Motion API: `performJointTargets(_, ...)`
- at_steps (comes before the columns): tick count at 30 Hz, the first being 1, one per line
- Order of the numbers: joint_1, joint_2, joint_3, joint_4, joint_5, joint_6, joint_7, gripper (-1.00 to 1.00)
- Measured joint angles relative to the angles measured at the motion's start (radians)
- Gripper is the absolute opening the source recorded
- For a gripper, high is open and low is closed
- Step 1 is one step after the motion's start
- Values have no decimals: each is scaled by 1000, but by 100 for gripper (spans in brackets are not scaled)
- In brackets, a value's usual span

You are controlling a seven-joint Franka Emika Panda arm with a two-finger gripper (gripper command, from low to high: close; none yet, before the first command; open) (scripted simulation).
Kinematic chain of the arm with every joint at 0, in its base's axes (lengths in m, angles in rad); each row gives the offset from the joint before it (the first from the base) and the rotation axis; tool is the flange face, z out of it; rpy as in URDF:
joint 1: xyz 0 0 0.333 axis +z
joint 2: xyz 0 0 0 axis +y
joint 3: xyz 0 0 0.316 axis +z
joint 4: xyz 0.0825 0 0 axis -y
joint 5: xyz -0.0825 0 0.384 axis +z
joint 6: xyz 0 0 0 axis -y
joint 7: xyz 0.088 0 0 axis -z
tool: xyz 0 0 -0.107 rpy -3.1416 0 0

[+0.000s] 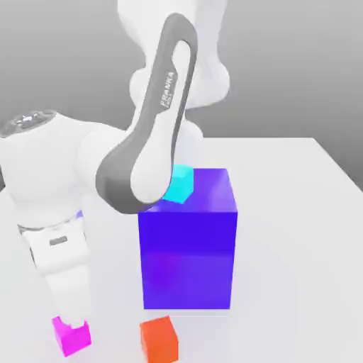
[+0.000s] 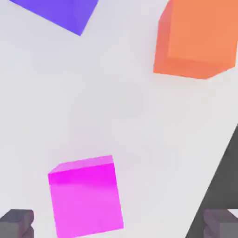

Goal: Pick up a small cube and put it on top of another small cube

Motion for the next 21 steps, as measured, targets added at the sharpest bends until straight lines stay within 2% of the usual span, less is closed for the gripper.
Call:
performJointTargets(6, -150, 158, 185, 53, 182, 89, -170, 0)
performJointTargets(7, -164, 173, 203, 59, 199, 98, -183, -100)
performJointTargets(14, -162, 169, 200, 58, 196, 96, -181, -100)
performJointTargets(21, -1, 18, -31, -24, -3, 2, 11, -100)
